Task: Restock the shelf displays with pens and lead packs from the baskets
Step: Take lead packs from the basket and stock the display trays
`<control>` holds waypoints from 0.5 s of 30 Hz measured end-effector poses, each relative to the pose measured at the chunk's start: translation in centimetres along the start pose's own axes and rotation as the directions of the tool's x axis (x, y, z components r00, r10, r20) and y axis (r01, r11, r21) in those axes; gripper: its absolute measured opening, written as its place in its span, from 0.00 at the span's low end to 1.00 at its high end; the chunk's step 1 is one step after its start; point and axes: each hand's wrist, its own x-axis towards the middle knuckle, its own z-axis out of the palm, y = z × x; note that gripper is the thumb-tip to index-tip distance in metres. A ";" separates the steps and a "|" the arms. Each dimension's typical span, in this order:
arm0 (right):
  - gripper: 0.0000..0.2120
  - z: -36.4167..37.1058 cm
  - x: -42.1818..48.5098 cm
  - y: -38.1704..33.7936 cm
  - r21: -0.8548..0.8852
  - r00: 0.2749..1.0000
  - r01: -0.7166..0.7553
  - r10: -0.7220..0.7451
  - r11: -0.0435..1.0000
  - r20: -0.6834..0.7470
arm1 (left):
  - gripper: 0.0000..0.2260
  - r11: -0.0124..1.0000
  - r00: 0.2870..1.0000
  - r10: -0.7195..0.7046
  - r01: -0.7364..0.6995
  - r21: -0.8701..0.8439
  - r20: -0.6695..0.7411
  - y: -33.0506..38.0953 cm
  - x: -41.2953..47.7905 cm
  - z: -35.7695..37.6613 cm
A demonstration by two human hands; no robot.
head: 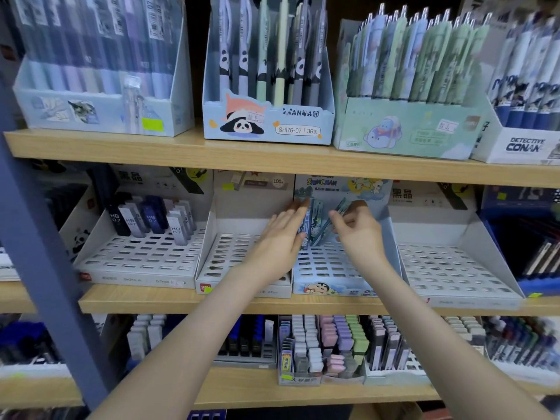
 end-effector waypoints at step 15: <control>0.19 0.7 0.2 0.0 -0.146 0.985 0.158 -0.146 0.977 0.089 | 0.27 1.000 0.999 0.023 -0.023 0.019 -0.028 -0.5 -0.2 -0.3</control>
